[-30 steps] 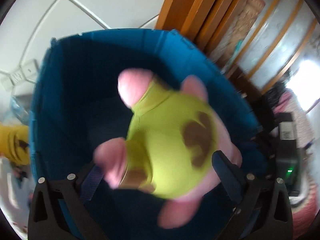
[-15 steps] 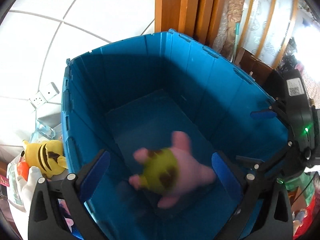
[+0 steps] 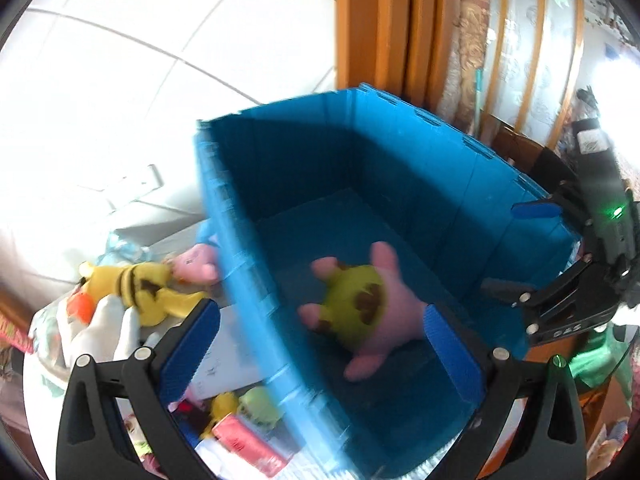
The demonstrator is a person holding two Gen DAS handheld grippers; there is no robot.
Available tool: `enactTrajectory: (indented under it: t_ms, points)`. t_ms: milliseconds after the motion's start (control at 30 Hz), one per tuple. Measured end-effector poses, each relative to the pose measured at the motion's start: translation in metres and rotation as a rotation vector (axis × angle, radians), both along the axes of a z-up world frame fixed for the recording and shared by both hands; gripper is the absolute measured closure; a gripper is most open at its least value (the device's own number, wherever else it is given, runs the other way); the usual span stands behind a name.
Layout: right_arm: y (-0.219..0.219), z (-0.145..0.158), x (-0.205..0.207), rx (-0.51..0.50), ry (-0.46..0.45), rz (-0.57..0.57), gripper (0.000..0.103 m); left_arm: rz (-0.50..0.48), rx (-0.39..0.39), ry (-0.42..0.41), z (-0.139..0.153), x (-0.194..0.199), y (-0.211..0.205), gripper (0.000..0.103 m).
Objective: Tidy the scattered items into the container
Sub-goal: 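Move the right gripper back over the toy pile toward the white cow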
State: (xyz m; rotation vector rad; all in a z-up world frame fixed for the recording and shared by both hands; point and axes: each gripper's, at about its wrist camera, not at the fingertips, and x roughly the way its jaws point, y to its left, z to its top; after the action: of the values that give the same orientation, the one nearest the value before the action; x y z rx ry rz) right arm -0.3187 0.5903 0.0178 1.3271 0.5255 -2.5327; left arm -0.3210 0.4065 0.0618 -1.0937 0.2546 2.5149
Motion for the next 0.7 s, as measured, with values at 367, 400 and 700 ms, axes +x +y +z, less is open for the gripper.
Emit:
enactTrajectory:
  t_ms: [367, 400, 700]
  points:
    - [-0.105, 0.024, 0.07, -0.065, 0.128, 0.099, 0.005, 0.167, -0.005, 0.038, -0.017, 0.081, -0.138, 0.0]
    - [-0.116, 0.025, 0.077, -0.07, 0.132, 0.107, 0.005, 0.176, -0.01, 0.037, -0.019, 0.089, -0.15, 0.0]
    - [-0.206, 0.028, 0.132, -0.107, 0.139, 0.161, 0.005, 0.233, -0.032, 0.023, -0.035, 0.148, -0.252, 0.0]
